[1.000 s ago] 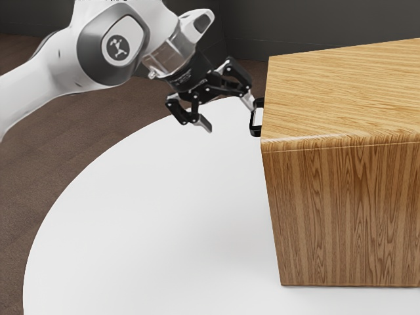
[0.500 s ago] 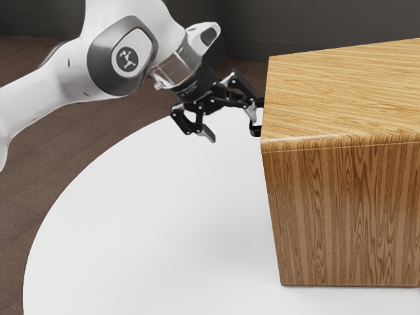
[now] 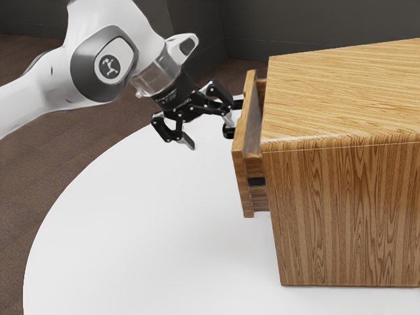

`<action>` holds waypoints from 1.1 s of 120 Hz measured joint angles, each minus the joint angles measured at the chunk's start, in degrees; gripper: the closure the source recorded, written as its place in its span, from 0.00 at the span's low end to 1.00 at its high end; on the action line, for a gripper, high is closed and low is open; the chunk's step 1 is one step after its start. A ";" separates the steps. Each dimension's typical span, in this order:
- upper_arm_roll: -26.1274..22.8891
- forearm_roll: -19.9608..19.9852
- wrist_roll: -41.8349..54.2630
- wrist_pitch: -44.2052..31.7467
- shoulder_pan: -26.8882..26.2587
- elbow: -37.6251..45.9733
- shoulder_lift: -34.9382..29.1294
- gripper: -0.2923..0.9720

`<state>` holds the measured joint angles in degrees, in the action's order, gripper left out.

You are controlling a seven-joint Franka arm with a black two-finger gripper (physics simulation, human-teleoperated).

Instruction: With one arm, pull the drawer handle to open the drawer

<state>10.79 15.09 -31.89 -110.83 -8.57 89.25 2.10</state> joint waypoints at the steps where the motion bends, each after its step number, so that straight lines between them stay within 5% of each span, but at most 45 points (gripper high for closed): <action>1: 0.09 0.00 0.00 0.00 0.02 0.12 -0.10 0.23; 132: 10.67 -1.06 0.24 0.37 0.63 13.58 -13.01 0.23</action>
<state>21.46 14.03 -31.65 -110.47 -7.94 102.83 -10.91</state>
